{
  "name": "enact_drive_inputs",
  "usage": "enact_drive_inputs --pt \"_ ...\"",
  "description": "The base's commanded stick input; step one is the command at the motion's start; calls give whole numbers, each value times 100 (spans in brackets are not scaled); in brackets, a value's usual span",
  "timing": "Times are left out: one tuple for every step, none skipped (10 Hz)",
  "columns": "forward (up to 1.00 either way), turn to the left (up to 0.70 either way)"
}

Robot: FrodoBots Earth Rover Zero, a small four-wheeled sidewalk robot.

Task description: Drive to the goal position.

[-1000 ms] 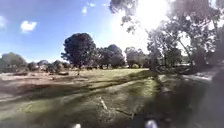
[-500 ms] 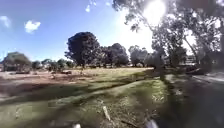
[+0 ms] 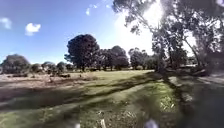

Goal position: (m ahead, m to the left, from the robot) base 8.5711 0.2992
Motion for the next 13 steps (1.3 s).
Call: enact_drive_inputs --pt "70 0" --pt "70 0" --pt "70 0" --pt "70 0" --pt "70 0" --pt "70 0" --pt "70 0" --pt "70 0" --pt "70 0" --pt "70 0" --pt "70 0" --pt "70 0" --pt "70 0"
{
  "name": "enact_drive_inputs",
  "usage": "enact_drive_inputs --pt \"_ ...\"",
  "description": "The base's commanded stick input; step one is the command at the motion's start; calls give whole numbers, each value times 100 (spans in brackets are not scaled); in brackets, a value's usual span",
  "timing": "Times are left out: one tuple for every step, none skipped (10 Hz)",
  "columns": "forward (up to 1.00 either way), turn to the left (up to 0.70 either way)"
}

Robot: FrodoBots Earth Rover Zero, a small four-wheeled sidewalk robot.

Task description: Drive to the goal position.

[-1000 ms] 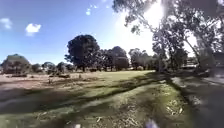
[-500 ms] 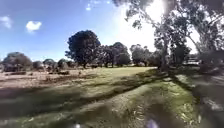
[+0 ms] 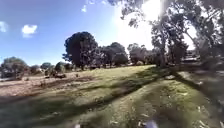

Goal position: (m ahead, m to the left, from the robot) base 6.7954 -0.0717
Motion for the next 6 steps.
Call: enact_drive_inputs --pt "70 0" --pt "70 0" --pt "70 0" --pt "70 0" --pt "70 0" --pt "70 0"
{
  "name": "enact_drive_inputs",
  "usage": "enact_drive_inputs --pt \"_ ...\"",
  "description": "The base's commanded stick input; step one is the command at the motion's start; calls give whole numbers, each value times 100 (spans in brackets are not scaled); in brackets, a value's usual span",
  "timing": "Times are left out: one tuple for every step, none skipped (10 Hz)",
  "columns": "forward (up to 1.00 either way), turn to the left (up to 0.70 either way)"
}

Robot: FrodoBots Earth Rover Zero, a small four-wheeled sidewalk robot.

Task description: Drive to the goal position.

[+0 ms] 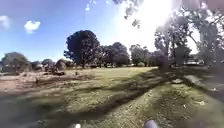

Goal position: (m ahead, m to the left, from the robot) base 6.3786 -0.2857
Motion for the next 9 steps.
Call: enact_drive_inputs --pt "70 0" --pt "70 0" --pt "70 0" --pt "70 0" --pt "70 0" --pt "70 0" --pt "70 0" --pt "70 0" --pt "70 0"
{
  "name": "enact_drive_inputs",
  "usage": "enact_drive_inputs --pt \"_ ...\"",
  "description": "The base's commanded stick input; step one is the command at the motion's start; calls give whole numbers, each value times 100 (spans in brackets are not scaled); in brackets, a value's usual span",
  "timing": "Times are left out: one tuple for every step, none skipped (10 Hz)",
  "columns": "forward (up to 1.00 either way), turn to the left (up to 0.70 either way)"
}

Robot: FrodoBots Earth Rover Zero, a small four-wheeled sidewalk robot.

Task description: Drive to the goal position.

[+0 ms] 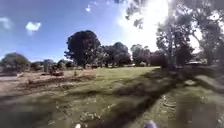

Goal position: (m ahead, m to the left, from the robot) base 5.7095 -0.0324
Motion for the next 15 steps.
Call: enact_drive_inputs --pt "70 0" --pt "70 0" --pt "70 0" --pt "70 0" --pt "70 0" --pt "70 0" --pt "70 0" --pt "70 0" --pt "70 0" --pt "70 0" --pt "70 0" --pt "70 0" --pt "70 0" --pt "70 0" --pt "70 0"
